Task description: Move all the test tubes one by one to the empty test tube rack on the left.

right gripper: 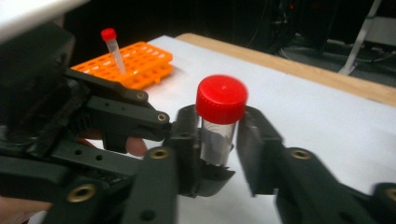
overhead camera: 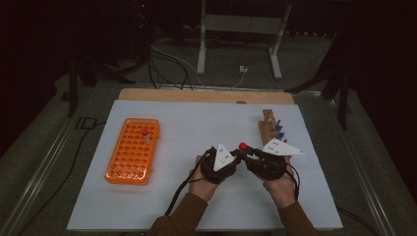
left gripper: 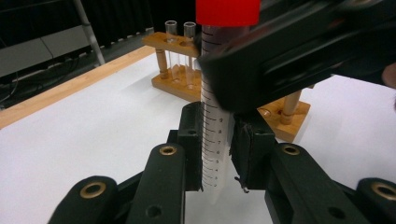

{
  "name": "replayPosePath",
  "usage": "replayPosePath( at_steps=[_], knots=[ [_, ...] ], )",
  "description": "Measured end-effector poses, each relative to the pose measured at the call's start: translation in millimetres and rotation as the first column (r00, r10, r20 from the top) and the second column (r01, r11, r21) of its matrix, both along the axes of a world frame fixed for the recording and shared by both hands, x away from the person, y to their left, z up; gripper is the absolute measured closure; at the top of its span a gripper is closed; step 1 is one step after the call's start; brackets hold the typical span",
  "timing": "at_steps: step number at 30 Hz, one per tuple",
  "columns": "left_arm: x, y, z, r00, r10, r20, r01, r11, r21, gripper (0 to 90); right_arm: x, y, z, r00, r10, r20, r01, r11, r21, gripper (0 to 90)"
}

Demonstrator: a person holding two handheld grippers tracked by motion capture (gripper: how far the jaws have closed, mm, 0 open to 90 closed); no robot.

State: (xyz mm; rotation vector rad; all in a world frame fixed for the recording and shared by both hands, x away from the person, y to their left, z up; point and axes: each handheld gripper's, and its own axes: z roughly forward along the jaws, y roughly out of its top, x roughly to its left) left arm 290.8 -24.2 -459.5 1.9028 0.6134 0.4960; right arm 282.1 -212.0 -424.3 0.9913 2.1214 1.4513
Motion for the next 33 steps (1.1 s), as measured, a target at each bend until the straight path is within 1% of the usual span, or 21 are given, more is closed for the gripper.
replayPosePath(
  at_steps=[2,5,6,7,11,13,16,20,24,29,33],
  knots=[
    [4.0,3.3,-0.5,0.9997,0.023,-0.009,-0.023,0.9997,-0.002,75.6,-0.5,-2.8,3.0,0.9999,-0.003,0.012,0.003,1.0,0.013,59.6],
    [9.3,9.9,0.4,0.9983,0.055,-0.016,-0.055,0.9985,-0.003,75.7,-0.6,-8.2,6.8,0.9995,-0.011,0.03,0.01,1.0,0.03,45.5],
    [10.4,12.2,1.0,0.998,0.061,-0.016,-0.061,0.9981,-0.004,75.7,-0.5,-9.7,7.6,0.9993,-0.02,0.033,0.019,0.999,0.032,39.4],
    [11.2,14.5,1.9,0.9975,0.068,-0.015,-0.069,0.9976,-0.004,75.7,-0.1,-11.0,8.0,0.9988,-0.033,0.038,0.032,0.999,0.034,35.3],
    [13.6,24.3,4.6,0.9951,0.097,-0.02,-0.097,0.9952,-0.013,75.6,0.2,-15.0,7.6,0.9949,-0.08,0.062,0.081,0.997,-0.006,21.8],
    [14.2,28.5,5.5,0.9941,0.106,-0.019,-0.107,0.9942,-0.014,75.6,1.5,-18.1,6.6,0.9928,-0.104,0.06,0.105,0.994,-0.016,16.3],
    [14.2,37.1,7.2,0.9922,0.123,-0.022,-0.124,0.992,-0.025,75.5,4.2,-25.8,4.1,0.9904,-0.13,0.046,0.13,0.992,0.0,13.4],
    [14.6,47.9,8.9,0.9883,0.151,-0.022,-0.151,0.9878,-0.037,75.4,7.0,-36.2,1.5,0.9861,-0.163,0.031,0.163,0.987,0.011,6.4],
    [14.9,60.8,10.1,0.9841,0.176,-0.026,-0.177,0.9833,-0.044,75.4,8.2,-45.3,0.9,0.9785,-0.204,0.03,0.204,0.979,0.007,2.8],
    [15.4,78.5,10.8,0.9766,0.213,-0.03,-0.214,0.9754,-0.052,75.4,8.2,-54.0,1.3,0.9719,-0.234,0.027,0.233,0.972,0.019,1.2],
    [14.6,95.1,11.1,0.9681,0.249,-0.028,-0.25,0.9667,-0.053,75.4,8.5,-57.6,1.3,0.9643,-0.263,0.032,0.263,0.965,0.012,0.1]
  ],
)
